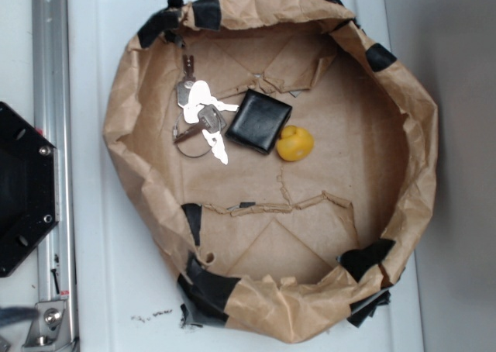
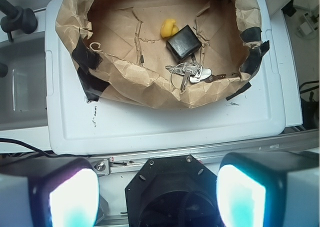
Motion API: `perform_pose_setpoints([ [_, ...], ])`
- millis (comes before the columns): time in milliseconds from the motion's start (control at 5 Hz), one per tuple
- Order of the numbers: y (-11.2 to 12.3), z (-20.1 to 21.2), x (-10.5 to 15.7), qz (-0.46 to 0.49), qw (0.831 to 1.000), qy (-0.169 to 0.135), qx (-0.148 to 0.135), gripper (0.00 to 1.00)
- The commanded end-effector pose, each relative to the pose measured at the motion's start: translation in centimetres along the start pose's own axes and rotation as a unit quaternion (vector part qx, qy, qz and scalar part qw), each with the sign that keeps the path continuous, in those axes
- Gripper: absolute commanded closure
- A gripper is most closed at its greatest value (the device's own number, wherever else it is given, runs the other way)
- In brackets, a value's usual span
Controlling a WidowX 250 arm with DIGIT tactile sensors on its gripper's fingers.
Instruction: Grab the yellow duck.
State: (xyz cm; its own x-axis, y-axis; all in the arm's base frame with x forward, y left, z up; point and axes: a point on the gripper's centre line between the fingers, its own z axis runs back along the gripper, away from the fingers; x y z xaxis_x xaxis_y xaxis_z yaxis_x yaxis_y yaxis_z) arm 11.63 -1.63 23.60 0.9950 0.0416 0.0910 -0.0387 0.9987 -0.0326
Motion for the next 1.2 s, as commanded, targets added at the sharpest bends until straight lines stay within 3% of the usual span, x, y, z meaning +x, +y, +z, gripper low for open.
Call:
perform_pose_setpoints([
  [0, 0.0, 0.0, 0.0, 0.0, 1.0, 0.0, 0.0, 0.0],
  [200, 4.9, -3.2, 4.7, 0.027, 0.997, -0.075, 0.022, 0.0],
  [400, 5.5, -6.4, 9.6, -0.022, 0.996, -0.084, 0.003, 0.0],
  [600, 6.1, -8.8, 12.6, -0.066, 0.994, -0.078, 0.024, 0.0],
  [1000, 9.0, -16.9, 15.4, -0.089, 0.993, -0.049, 0.052, 0.0],
])
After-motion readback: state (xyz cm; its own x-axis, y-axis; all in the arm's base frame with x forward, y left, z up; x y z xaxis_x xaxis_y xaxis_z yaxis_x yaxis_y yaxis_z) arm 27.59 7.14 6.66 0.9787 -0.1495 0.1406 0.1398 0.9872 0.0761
